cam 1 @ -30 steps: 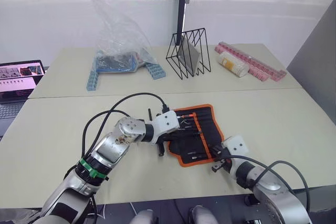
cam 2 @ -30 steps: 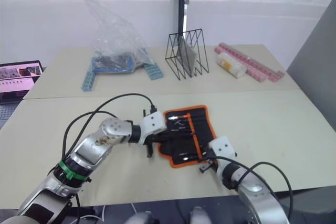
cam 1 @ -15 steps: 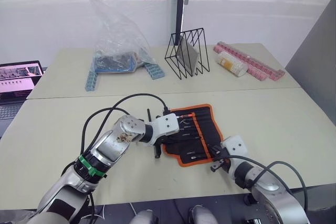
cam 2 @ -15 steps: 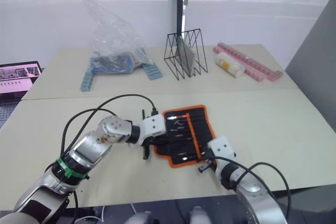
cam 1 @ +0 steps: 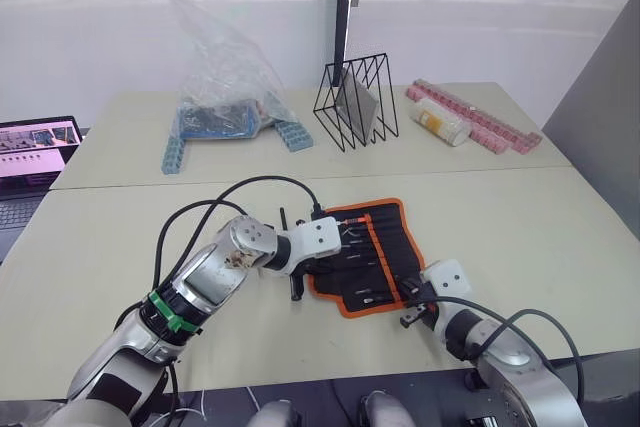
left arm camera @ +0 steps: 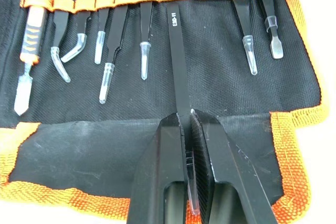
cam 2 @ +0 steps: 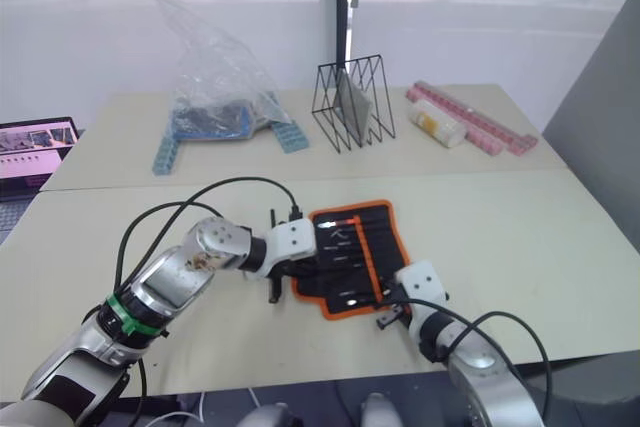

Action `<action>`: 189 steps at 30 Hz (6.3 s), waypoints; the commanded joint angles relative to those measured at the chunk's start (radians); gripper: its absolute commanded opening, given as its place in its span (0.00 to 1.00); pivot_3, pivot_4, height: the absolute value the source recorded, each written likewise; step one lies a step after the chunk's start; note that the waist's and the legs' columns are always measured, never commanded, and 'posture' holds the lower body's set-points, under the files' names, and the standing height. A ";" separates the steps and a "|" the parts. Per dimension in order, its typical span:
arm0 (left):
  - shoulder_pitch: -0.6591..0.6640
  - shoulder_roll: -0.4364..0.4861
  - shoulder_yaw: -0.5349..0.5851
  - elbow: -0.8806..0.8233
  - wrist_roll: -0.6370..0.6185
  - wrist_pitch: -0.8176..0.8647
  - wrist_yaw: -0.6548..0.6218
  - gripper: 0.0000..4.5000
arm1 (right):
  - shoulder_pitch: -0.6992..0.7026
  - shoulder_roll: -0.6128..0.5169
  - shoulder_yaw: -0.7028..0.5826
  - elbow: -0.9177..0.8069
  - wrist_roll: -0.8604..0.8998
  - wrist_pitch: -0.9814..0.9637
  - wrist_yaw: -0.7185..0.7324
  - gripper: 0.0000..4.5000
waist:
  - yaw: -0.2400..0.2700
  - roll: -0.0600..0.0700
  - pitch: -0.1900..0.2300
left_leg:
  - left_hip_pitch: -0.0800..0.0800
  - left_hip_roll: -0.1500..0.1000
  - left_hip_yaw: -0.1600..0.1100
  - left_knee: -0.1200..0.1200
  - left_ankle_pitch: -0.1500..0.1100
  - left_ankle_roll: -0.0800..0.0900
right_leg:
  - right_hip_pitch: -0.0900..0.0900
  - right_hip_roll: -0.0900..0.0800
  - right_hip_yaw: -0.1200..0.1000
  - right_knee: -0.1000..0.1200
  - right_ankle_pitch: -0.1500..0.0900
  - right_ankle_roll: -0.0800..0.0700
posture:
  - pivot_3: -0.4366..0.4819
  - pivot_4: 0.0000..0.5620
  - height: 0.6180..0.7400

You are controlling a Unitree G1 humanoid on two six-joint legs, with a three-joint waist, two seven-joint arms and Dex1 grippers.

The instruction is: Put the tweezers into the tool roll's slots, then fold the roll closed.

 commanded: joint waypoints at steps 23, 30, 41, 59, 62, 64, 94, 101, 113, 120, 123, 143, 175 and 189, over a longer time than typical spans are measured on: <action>-0.137 -0.089 -0.057 0.139 0.069 -0.062 -0.062 0.01 | 0.063 0.009 0.060 -0.017 -0.033 0.015 -0.006 0.00 | 0.000 0.000 0.000 | 0.000 0.000 0.000 0.001 0.000 0.000 | 0.000 0.000 0.000 0.001 0.000 0.000 | 0.48 0.27 0.87; -0.154 -0.119 -0.063 0.160 0.090 -0.076 -0.072 0.01 | 0.067 0.010 0.062 -0.018 -0.039 0.017 -0.005 0.00 | 0.000 0.000 0.000 | 0.000 0.000 0.000 0.001 0.000 0.000 | 0.000 0.000 0.000 0.001 0.000 0.000 | 0.48 0.27 0.87; -0.200 -0.206 -0.102 0.288 0.152 -0.185 -0.061 0.01 | 0.074 0.002 0.064 -0.021 -0.043 0.028 0.000 0.00 | 0.001 0.000 0.000 | 0.000 0.000 0.000 0.002 0.000 0.000 | 0.001 0.000 0.000 0.001 0.000 0.000 | 0.48 0.27 0.87; -0.235 -0.363 -0.098 0.497 0.246 -0.316 -0.006 0.01 | 0.099 -0.029 0.098 -0.025 -0.062 0.071 0.008 0.00 | 0.004 -0.002 -0.003 | 0.003 0.000 0.000 0.005 -0.001 0.002 | 0.005 0.000 -0.001 0.001 0.000 0.000 | 0.48 0.27 0.87; -0.233 -0.369 -0.094 0.502 0.251 -0.319 -0.004 0.01 | 0.103 -0.031 0.096 -0.026 -0.062 0.072 0.009 0.00 | 0.004 -0.002 -0.003 | 0.003 0.000 0.000 0.005 -0.001 0.002 | 0.005 0.000 -0.001 0.002 0.000 0.000 | 0.48 0.27 0.87; -0.231 -0.370 -0.091 0.499 0.253 -0.318 -0.003 0.01 | 0.104 -0.032 0.095 -0.026 -0.062 0.073 0.009 0.00 | 0.005 -0.002 -0.003 | 0.003 0.000 0.000 0.006 -0.001 0.002 | 0.005 0.000 -0.001 0.002 0.000 0.000 | 0.48 0.27 0.87; 0.203 0.052 0.484 -0.136 -0.069 0.011 0.004 0.81 | 0.049 -0.042 0.059 0.035 -0.061 0.048 0.026 0.00 | -0.020 -0.001 -0.003 | 0.005 0.001 0.000 0.004 -0.001 0.001 | 0.003 0.001 0.002 0.003 0.000 0.000 | 0.48 0.27 0.87; 0.574 0.118 0.796 -0.277 -0.170 0.008 0.071 0.99 | 0.050 -0.064 0.015 0.050 -0.037 0.022 0.064 0.00 | -0.016 -0.001 -0.003 | 0.007 0.001 0.000 0.001 -0.004 0.007 | 0.004 0.000 0.002 0.001 0.000 0.000 | 0.48 0.27 0.87; 1.074 -0.006 1.147 -0.326 -0.334 -0.234 0.069 0.99 | 0.035 -0.090 -0.023 0.110 -0.017 -0.034 0.129 0.00 | 0.009 -0.001 -0.003 | 0.014 0.001 0.001 0.000 -0.006 0.009 | 0.009 -0.002 0.000 -0.002 -0.001 -0.001 | 0.48 0.27 0.87; 1.153 -0.021 1.137 -0.357 -0.398 -0.291 0.077 0.99 | 0.010 -0.100 -0.025 0.143 -0.019 -0.055 0.155 0.00 | 0.007 -0.002 -0.003 | 0.016 0.001 0.001 0.000 -0.006 0.010 | 0.013 -0.003 -0.001 -0.004 -0.001 0.000 | 0.48 0.27 0.87; 1.166 -0.022 1.128 -0.359 -0.404 -0.304 0.092 0.99 | 0.006 -0.096 -0.021 0.145 -0.021 -0.058 0.155 0.00 | 0.005 -0.002 -0.003 | 0.016 0.002 0.001 0.000 -0.006 0.010 | 0.018 -0.002 -0.001 -0.004 -0.001 0.000 | 0.48 0.27 0.87; 1.059 -0.193 0.796 -0.572 -0.336 -0.157 0.520 0.99 | -0.011 -0.102 -0.009 0.150 -0.018 -0.048 0.164 0.00 | 0.004 -0.003 -0.003 | 0.016 0.002 0.000 0.000 -0.007 0.010 | 0.019 -0.002 -0.001 -0.005 -0.001 0.001 | 0.48 0.27 0.87; 0.717 -0.538 0.454 -0.133 -0.002 -0.179 0.964 0.36 | -0.045 -0.155 -0.031 0.095 0.006 0.033 0.187 0.00 | 0.042 0.003 -0.003 | 0.015 -0.002 0.000 -0.001 -0.006 0.008 | 0.022 -0.011 -0.003 -0.005 -0.008 0.015 | 0.48 0.27 0.87; 0.715 -0.494 0.486 -0.131 -0.012 -0.190 0.928 0.01 | -0.026 -0.149 -0.022 0.082 0.006 0.030 0.173 0.00 | 0.041 0.003 -0.003 | 0.015 -0.003 -0.001 -0.001 -0.009 0.004 | 0.022 -0.012 -0.003 -0.006 -0.010 0.017 | 0.48 0.27 0.87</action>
